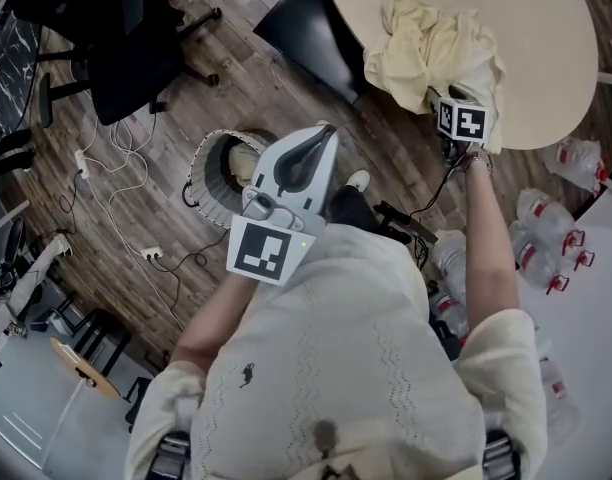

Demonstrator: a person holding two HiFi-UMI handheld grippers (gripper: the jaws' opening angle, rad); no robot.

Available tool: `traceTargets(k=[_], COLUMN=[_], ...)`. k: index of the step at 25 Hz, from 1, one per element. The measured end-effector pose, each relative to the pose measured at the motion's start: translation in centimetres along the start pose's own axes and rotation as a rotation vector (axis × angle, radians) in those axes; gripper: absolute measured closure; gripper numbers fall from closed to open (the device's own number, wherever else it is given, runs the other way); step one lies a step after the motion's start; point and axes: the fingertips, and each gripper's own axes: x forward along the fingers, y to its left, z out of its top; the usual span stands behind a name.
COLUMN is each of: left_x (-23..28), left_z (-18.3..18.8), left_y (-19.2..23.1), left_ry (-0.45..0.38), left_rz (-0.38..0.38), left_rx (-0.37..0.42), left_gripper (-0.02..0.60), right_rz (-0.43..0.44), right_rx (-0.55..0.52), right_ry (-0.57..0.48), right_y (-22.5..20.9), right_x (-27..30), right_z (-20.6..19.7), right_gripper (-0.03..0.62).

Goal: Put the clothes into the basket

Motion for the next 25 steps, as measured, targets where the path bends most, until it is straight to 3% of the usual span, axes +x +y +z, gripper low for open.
traceTargets(k=[14, 25], left_x=[1.3, 0.4], left_z=[-0.5, -0.9], left_y=[0.3, -0.6], left_ry=[0.006, 0.007], left_rz=[0.003, 0.005], left_rx=[-0.002, 0.009], left_gripper=[0.561, 0.561], right_rz=[-0.016, -0.03], right_rx=[0.001, -0.032], right_ry=[0.014, 0.008], right_y=[-0.5, -0.3], right_x=[1.2, 0.8], right_z=[0.0, -0.6], right_gripper=[0.39, 0.464])
